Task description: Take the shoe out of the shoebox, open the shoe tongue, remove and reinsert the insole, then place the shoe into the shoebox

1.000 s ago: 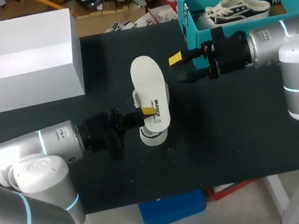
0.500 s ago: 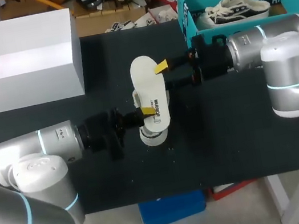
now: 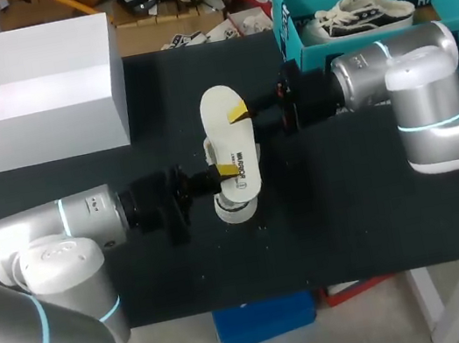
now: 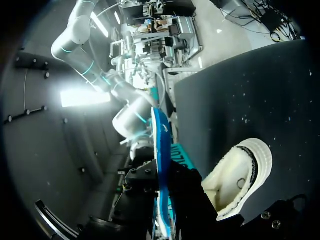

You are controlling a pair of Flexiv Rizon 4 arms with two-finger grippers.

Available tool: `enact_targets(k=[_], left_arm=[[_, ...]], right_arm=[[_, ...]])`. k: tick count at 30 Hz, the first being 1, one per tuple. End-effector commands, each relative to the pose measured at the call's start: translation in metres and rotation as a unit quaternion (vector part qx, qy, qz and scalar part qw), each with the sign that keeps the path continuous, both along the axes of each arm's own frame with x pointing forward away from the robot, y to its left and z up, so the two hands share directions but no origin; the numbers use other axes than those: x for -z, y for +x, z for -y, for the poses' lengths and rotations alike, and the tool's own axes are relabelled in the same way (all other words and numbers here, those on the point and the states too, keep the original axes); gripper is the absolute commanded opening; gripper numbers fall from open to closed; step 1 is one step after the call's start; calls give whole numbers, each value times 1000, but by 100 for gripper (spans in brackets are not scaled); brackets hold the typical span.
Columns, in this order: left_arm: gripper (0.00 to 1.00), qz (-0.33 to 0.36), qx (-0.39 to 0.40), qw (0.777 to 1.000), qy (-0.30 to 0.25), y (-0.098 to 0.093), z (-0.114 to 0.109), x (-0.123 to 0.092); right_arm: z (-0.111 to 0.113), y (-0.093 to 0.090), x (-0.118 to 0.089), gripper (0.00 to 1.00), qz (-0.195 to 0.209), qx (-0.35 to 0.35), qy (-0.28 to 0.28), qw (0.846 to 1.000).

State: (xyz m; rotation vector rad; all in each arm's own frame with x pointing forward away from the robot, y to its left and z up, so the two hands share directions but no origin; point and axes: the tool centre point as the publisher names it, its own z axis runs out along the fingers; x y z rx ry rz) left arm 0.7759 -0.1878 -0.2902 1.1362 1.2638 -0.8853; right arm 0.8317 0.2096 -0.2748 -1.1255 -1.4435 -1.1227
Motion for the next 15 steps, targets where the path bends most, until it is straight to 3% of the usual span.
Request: enact_targets(k=[1, 3, 6, 15], left_arm=[[0, 1, -2, 1000, 2, -1, 2, 0], [0, 1, -2, 1000, 2, -1, 2, 0], [0, 1, -2, 1000, 2, -1, 2, 0], [0, 1, -2, 1000, 2, -1, 2, 0]], right_arm=[[-3, 4, 6, 29, -23, -21, -10, 999], [-3, 3, 9, 21, -29, -24, -12, 999], [-5, 2, 13, 1, -36, -24, -13, 999], [-9, 0, 17, 0, -39, -18, -21, 999]])
